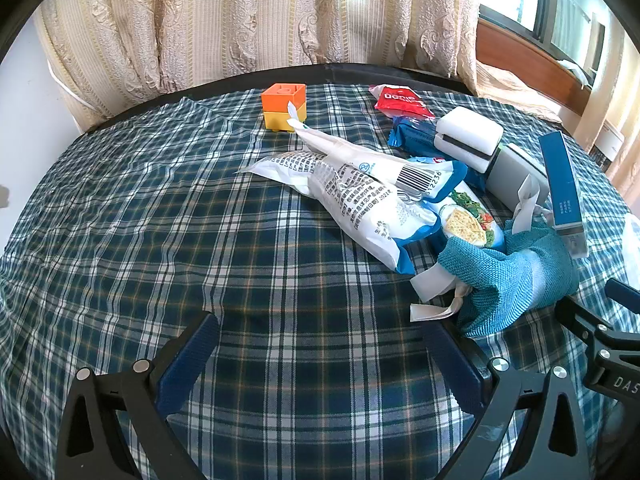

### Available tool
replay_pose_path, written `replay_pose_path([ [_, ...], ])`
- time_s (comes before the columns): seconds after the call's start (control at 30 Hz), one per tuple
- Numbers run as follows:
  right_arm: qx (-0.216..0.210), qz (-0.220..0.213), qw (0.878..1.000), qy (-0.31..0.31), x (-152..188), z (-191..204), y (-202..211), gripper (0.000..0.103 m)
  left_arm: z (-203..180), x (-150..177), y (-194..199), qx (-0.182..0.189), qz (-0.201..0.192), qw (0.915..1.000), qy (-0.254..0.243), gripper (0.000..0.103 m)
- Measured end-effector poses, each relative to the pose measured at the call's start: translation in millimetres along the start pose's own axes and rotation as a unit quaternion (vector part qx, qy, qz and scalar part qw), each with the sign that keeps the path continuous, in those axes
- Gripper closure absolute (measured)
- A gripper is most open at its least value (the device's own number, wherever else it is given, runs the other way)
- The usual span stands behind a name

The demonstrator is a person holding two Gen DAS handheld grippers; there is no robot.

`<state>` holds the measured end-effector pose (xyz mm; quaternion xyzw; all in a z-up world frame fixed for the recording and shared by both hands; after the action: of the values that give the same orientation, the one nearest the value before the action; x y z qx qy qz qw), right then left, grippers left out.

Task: Organize objects
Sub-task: 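Grasp the white medicine box with the right gripper and lift it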

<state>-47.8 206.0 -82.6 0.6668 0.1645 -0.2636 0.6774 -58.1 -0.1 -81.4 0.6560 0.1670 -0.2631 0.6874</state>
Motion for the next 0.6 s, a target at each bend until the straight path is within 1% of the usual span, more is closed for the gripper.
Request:
replay_pose_path([
  [0.33,-0.006,0.003,1.000,0.003,-4,-1,-1,0.000,1,3,4,0.008,0.003,0.9999,-0.007,0.000],
  [0.47,-0.030,0.001,1.000,0.007,0,4,3,0.000,-3,2,3,0.014,0.006,0.9998,-0.012,0.000],
  [0.6,-0.067,0.004,0.998,0.000,4,15,10,0.000,2,1,6,0.013,0.001,0.9999,-0.001,0.000],
])
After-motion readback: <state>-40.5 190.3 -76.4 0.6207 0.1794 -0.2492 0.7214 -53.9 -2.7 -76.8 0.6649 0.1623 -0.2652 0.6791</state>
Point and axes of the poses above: each gripper's, at about its wrist camera, not at the fingertips, and y roughly against the way its jaws point, z to its left, x to its underside, the point moved 10 cm from there along -y, roughly the way its jaws point, and after that the axes turned 8 degrees about -y, right-handed, at the moved point
